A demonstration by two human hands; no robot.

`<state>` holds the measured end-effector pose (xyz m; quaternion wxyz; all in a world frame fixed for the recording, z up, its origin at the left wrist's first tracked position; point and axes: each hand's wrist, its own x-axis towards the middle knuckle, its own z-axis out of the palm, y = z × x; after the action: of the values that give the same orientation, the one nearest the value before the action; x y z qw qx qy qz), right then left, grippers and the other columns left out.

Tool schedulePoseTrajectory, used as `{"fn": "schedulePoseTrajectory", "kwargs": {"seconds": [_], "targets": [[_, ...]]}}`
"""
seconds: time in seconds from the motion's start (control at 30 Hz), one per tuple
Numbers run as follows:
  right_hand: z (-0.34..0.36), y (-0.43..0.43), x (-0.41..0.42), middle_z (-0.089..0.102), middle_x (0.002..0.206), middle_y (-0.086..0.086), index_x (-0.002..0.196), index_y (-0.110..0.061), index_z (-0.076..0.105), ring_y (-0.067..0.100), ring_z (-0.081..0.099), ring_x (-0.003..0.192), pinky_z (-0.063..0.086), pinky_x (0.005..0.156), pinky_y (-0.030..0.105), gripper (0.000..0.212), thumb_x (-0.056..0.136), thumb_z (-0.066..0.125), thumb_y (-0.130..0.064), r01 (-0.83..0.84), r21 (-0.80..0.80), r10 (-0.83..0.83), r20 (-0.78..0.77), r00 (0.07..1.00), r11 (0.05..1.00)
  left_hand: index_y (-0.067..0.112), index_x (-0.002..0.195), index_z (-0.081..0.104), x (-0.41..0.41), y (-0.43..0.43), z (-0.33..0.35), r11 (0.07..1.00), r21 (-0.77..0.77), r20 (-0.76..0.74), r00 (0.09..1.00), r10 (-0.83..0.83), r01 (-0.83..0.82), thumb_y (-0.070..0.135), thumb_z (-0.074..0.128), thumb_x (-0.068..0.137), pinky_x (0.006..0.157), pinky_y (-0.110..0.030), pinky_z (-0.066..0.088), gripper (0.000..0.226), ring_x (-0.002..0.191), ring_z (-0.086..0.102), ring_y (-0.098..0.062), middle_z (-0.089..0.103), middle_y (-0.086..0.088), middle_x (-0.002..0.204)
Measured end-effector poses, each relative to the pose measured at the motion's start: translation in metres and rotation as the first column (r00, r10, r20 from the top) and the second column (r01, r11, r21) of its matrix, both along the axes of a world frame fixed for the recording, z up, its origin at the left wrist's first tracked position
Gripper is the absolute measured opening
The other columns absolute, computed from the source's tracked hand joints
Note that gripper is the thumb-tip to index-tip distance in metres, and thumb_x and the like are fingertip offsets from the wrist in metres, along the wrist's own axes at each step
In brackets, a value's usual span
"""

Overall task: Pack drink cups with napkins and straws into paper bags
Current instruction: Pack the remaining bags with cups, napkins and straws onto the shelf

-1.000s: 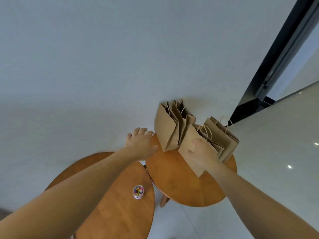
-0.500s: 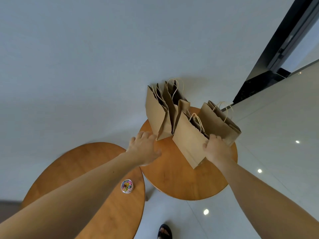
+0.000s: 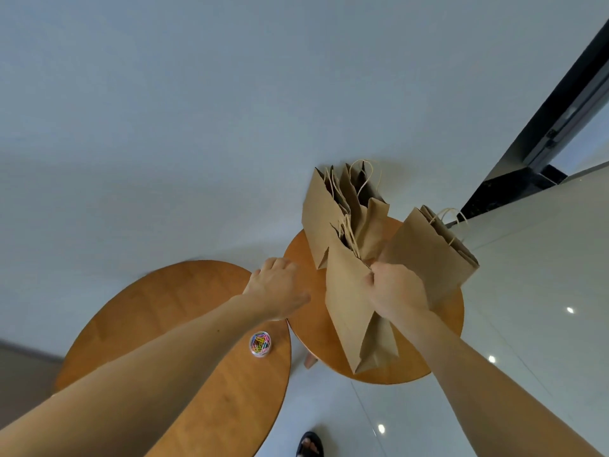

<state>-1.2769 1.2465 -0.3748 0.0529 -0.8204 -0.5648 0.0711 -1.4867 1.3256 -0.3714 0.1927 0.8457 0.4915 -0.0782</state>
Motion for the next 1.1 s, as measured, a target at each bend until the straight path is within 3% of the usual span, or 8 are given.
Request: {"fn": "schedulePoseTrajectory", "kwargs": {"seconds": [0.17,0.37,0.5,0.63,0.73,0.83,0.97,1.1], "targets": [[0.036,0.005,-0.105,0.040,0.057,-0.008,0.072,-0.016,0.046,0.012,0.042,0.051,0.022,0.045,0.021,0.026,0.096,0.049,-0.022,-0.205,0.165,0.208,0.001,0.978,0.965,0.024,0.152,0.029,-0.087,-0.013,0.012,0.988,-0.016,0.041,0.988,0.152,-0.151,0.053,0.051,0.093,0.117,-0.047,0.025,0.069,0.148,0.017,-0.025,0.027,-0.002,0.159],[0.028,0.014,-0.232,0.037,0.053,-0.004,0.060,-0.018,0.033,0.010,0.034,0.044,0.022,0.041,0.024,0.038,0.095,0.048,-0.013,-0.344,0.180,0.362,-0.072,0.930,0.921,0.024,0.153,0.027,-0.210,-0.039,0.019,0.941,-0.028,0.075,0.938,0.338,-0.336,0.055,0.049,0.093,0.115,-0.048,0.027,0.071,0.147,0.018,-0.027,0.026,-0.002,0.159],[0.000,0.007,-0.299,0.050,0.063,0.001,0.071,-0.013,0.046,0.021,0.054,0.058,0.045,0.050,0.032,0.025,0.096,0.048,-0.015,-0.375,0.130,0.387,-0.092,0.917,0.918,0.023,0.153,0.027,-0.273,-0.056,0.006,0.902,-0.059,0.066,0.900,0.432,-0.428,0.056,0.048,0.092,0.114,-0.049,0.029,0.072,0.146,0.022,-0.028,0.029,-0.004,0.158],[-0.036,-0.005,-0.336,0.060,0.072,0.006,0.077,-0.009,0.056,0.022,0.062,0.068,0.036,0.054,0.026,0.022,0.097,0.049,-0.016,-0.409,0.119,0.422,-0.113,0.900,0.905,0.021,0.148,0.034,-0.306,-0.071,-0.015,0.869,-0.122,0.032,0.874,0.486,-0.479,0.054,0.048,0.092,0.113,-0.048,0.034,0.067,0.142,0.030,-0.030,0.035,-0.006,0.154],[-0.059,-0.011,-0.350,0.066,0.084,0.008,0.089,-0.008,0.062,0.022,0.066,0.077,0.040,0.059,0.025,0.023,0.100,0.044,-0.018,-0.424,0.061,0.428,-0.114,0.896,0.904,0.020,0.151,0.028,-0.315,-0.079,-0.032,0.852,-0.164,-0.016,0.865,0.502,-0.498,0.058,0.048,0.093,0.114,-0.049,0.030,0.072,0.143,0.029,-0.030,0.033,-0.005,0.155],[-0.079,-0.013,-0.356,0.065,0.090,0.006,0.094,-0.010,0.061,0.022,0.065,0.083,0.036,0.062,0.025,0.027,0.101,0.040,-0.025,-0.468,-0.025,0.459,-0.155,0.875,0.884,0.018,0.151,0.028,-0.316,-0.082,-0.046,0.828,-0.226,-0.034,0.854,0.519,-0.513,0.060,0.049,0.093,0.112,-0.048,0.031,0.075,0.141,0.029,-0.032,0.035,-0.008,0.153],[-0.090,-0.014,-0.349,0.057,0.068,-0.003,0.074,-0.018,0.052,0.018,0.061,0.067,0.037,0.052,0.028,0.046,0.097,0.038,-0.056,-0.483,-0.157,0.412,-0.340,0.845,0.861,0.018,0.150,0.029,-0.311,-0.081,-0.061,0.805,-0.305,-0.047,0.852,0.522,-0.510,0.061,0.047,0.091,0.108,-0.047,0.039,0.075,0.136,0.036,-0.031,0.038,-0.009,0.149],[-0.089,0.007,-0.330,0.064,0.069,-0.005,0.080,-0.022,0.061,0.013,0.061,0.064,0.045,0.053,0.030,0.066,0.089,0.027,-0.078,-0.506,-0.225,0.441,-0.284,0.851,0.833,0.017,0.149,0.031,-0.300,-0.069,-0.073,0.763,-0.371,-0.010,0.824,0.567,-0.529,0.069,0.044,0.089,0.105,-0.046,0.044,0.080,0.128,0.046,-0.029,0.043,-0.009,0.146]]}}
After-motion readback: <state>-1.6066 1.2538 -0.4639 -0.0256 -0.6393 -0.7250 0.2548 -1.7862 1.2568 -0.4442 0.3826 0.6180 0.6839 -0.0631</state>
